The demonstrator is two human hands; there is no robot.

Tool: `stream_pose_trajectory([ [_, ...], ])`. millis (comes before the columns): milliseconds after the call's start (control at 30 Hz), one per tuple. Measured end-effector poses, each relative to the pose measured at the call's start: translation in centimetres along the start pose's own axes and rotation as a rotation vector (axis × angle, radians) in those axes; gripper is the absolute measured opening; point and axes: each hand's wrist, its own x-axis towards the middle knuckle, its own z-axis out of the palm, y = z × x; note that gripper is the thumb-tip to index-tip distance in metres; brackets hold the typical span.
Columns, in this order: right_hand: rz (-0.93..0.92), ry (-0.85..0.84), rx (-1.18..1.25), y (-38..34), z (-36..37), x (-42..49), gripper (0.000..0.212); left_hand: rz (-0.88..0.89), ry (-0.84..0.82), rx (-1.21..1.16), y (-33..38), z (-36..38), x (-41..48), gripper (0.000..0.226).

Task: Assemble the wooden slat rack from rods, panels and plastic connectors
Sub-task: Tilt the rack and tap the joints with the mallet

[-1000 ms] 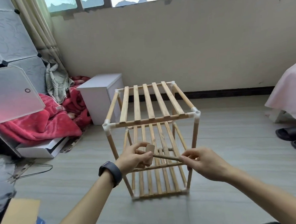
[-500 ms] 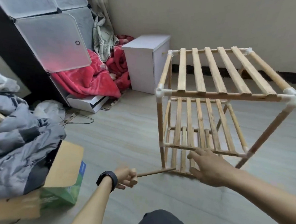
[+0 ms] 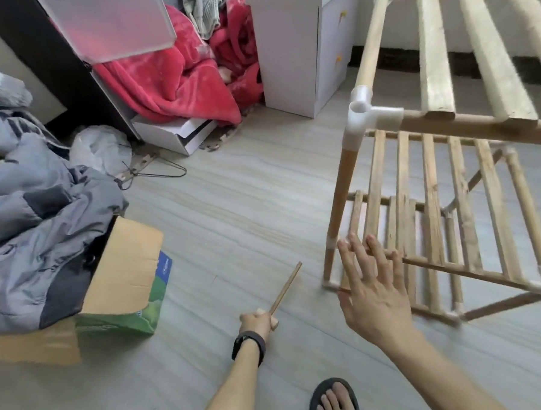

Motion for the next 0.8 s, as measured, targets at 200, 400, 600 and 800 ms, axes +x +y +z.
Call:
stream_pose_trajectory([
  [200,0.026,0.016,-0.031,-0.5,0.5,0.7,0.104,-0.068,0.096,0.037,-0.2,2.0,0.8,0.029],
  [400,0.022,-0.021,-0.037,-0.2,0.8,0.8,0.105,0.373,0.227,0.771,-1.9,2.2,0.6,0.065],
  [600,0.011,-0.003,-0.028,-0.3,0.9,0.9,0.107,0.396,-0.004,1.224,-3.1,3.0,1.5,0.067],
  [800,-0.001,-0.127,-0.004,-0.5,-0.2,1.2,0.11,0.317,-0.078,1.309,-0.3,2.7,0.7,0.067],
])
